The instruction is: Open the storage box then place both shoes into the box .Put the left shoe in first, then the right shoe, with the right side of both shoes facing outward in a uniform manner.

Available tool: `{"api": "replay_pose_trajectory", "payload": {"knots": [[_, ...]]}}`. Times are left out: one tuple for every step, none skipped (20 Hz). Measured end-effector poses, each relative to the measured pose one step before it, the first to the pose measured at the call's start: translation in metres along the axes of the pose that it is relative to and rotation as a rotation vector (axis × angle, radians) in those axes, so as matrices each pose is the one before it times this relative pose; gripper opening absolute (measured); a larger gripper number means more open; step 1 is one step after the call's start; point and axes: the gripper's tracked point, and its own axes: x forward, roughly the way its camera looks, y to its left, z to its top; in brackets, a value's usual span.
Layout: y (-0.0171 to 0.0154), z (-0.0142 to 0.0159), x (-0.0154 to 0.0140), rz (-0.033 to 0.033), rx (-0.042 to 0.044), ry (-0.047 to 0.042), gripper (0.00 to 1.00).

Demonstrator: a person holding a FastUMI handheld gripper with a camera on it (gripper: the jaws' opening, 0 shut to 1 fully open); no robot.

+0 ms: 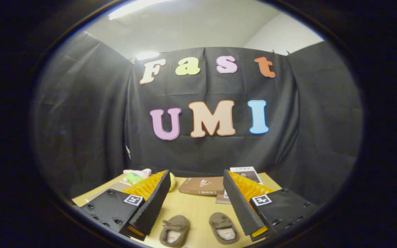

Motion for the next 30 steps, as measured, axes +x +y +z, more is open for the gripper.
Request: {"api": "replay_pose_trajectory", "payload": {"knots": [[0.00005,-0.00188,-0.00052,0.00366,0.05029,0.00063,0.98],[0.00040,-0.00524,0.00012,0.00748,0.06041,0.00228,0.98],[0.00215,-0.00519,0.00045,0.01008,0.06590,0.00358,0.98],[0.00194,-0.00426,0.00061,0.00998,0.06138,0.00122,0.97],[0.00266,-0.00473,-0.00022,0.01090,0.06965,-0.00225,0.97],[0.00196,-0.00693,-0.00133,0.01046,0.08458,-0.00160,0.97],[-0.00108,-0.00563,-0.00007,0.00376,0.08704,-0.00401,0.97],[-0.00368,-0.00910,-0.00092,-0.00119,0.08811,-0.00038,0.97],[-0.00556,-0.00838,-0.00026,-0.00868,0.08150,-0.00069,0.97],[-0.00953,-0.01073,0.00039,-0.01512,0.08020,0.00428,0.97],[-0.00888,-0.00951,-0.00112,-0.01699,0.07362,-0.00157,0.97],[-0.00765,-0.01154,-0.00054,-0.01562,0.06230,-0.00484,0.98],[-0.00864,-0.01179,0.00084,-0.02103,0.05994,0.00450,0.98],[-0.00547,-0.01352,0.00045,-0.01130,0.06252,0.00608,0.98],[-0.00512,-0.01180,0.00044,-0.01443,0.06588,0.00602,0.98],[-0.00646,-0.01228,0.00173,-0.01468,0.06421,0.00404,0.98],[-0.00950,-0.01277,0.00275,-0.01904,0.05951,0.00583,0.98],[-0.00860,-0.01359,0.00127,-0.02244,0.05378,0.00720,0.98],[-0.00923,-0.01364,0.00197,-0.01992,0.04400,0.00950,0.98],[-0.01223,-0.01478,-0.00404,-0.01848,0.03166,0.00626,0.98],[-0.01372,-0.01198,-0.00044,-0.02551,0.03236,0.01572,0.98],[-0.01002,-0.01482,-0.00348,-0.01733,0.02468,0.02123,0.98],[-0.00965,-0.01119,0.00052,-0.01507,0.01211,0.01349,0.98],[-0.01012,-0.01071,-0.00237,-0.01107,0.01287,0.01421,0.98],[-0.00762,-0.00903,-0.00073,-0.00154,0.01821,0.01154,0.98],[-0.00263,-0.00371,0.00103,0.00229,0.02109,0.00791,0.98],[-0.00491,-0.00433,0.00237,-0.00168,0.02014,0.00868,0.98],[-0.00121,-0.00592,0.00495,0.00039,0.02260,0.01004,0.98],[-0.00545,-0.00474,0.00407,-0.00703,0.02758,0.01269,0.98],[-0.00459,-0.00501,0.00314,-0.00726,0.01885,0.00813,0.98]]}}
